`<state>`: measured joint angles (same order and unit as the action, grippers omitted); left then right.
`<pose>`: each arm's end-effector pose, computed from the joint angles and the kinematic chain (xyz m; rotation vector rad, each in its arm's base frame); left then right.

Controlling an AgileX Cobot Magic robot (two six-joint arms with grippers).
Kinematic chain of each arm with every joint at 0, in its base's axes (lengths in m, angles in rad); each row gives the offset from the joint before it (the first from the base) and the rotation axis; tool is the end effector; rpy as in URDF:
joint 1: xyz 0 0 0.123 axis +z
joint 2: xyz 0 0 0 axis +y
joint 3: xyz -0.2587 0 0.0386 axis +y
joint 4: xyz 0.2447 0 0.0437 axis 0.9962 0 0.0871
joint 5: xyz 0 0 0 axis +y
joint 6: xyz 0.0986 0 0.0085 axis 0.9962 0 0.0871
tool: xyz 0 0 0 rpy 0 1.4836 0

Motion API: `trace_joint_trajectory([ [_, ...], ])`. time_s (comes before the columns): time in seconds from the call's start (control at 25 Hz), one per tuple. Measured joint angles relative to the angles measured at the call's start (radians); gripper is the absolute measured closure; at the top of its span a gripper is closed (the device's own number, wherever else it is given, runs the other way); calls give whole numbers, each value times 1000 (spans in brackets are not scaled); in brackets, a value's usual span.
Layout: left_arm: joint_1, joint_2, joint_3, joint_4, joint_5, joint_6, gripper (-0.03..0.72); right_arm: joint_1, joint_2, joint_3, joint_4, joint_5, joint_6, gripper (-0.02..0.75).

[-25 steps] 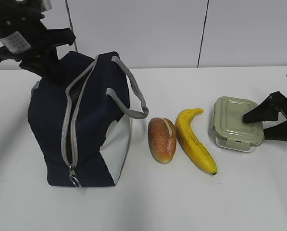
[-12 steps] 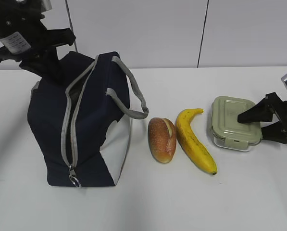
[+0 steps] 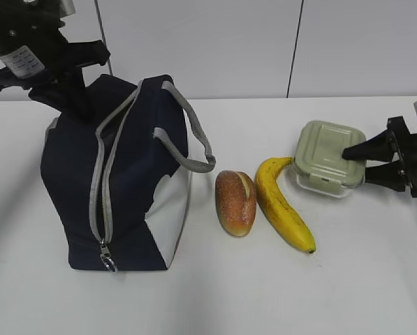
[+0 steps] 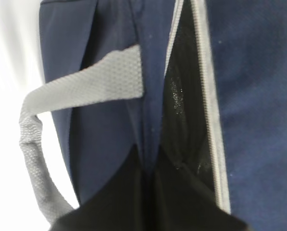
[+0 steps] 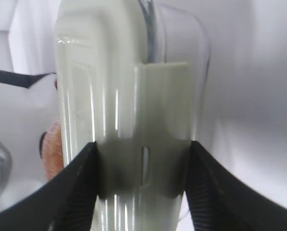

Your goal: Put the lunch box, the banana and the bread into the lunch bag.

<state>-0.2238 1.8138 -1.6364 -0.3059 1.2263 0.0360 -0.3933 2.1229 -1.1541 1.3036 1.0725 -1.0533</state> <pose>0.3579 -0.1102 0.2731 0.2773 2.8681 -0.4696 0.3604 -0.0587 0.0951 0.3148 2.4186 1.2632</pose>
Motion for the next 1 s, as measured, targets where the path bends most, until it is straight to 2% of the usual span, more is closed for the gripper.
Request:
trace_joint_trajectory([
  [0.08, 0, 0, 0, -26, 0, 8, 691, 0, 0, 2, 101, 28, -14, 360],
  [0.2, 0, 0, 0, -143, 0, 58, 691, 0, 0, 2, 222, 38, -61, 360],
  [0.28, 0, 0, 0, -208, -2, 80, 691, 6, -11, 2, 256, 34, -66, 360],
  [0.4, -1, 0, 0, -240, -15, 89, 691, 40, -57, 3, 290, 19, -67, 360],
  [0.52, -1, 0, 0, -241, -17, 91, 691, 109, -131, 3, 333, 23, -53, 361],
  [0.76, -1, 0, 0, -242, -20, 94, 691, 300, -275, 3, 409, 46, -24, 361],
  [1.0, -1, 0, 0, -238, -23, 107, 691, 469, -298, 4, 392, 46, 14, 361],
])
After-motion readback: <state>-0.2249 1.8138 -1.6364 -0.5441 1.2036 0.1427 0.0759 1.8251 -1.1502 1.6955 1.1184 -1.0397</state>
